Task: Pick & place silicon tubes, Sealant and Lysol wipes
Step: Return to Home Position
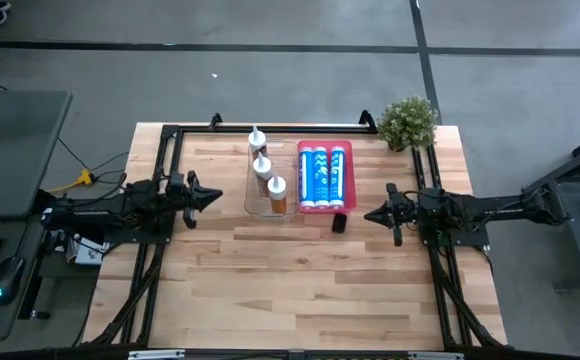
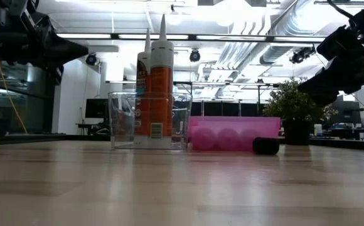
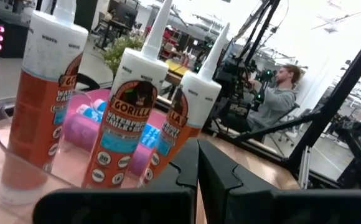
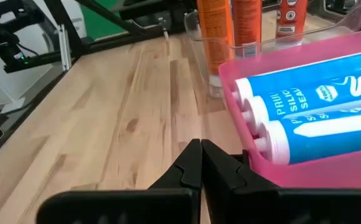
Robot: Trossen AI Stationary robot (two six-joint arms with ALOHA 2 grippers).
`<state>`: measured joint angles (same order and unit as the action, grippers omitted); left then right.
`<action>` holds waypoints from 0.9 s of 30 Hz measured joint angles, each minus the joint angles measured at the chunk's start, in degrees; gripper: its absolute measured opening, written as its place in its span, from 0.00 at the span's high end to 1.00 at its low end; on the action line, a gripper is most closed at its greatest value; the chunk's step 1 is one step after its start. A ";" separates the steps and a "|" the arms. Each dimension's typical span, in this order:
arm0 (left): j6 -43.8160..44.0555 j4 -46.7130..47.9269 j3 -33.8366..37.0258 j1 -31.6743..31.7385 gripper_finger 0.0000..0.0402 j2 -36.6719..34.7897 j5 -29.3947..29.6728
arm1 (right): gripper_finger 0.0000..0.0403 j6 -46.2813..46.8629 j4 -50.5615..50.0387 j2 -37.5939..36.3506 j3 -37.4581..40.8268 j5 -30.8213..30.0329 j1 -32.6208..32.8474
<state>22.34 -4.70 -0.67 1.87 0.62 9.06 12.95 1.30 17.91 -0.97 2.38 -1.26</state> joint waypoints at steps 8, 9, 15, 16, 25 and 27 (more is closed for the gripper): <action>0.01 2.40 0.00 0.00 1.00 0.00 -0.72 | 1.00 0.00 0.15 0.00 0.00 -0.80 0.00; 0.01 2.35 0.00 0.00 1.00 0.00 -0.70 | 1.00 0.00 0.17 0.00 0.00 -0.81 0.00; 0.01 2.33 0.00 0.00 1.00 -0.02 -0.66 | 1.00 0.00 0.17 0.00 0.00 -0.86 0.00; 0.01 2.31 0.00 0.00 1.00 -0.02 -0.66 | 1.00 0.00 0.17 0.00 0.00 -0.87 0.00; 0.03 2.31 0.00 0.00 1.00 -0.02 -0.66 | 1.00 0.02 0.17 0.00 0.00 -0.91 0.00; 0.02 2.31 0.00 0.00 1.00 -0.02 -0.66 | 1.00 0.02 0.17 0.00 0.00 -0.89 0.00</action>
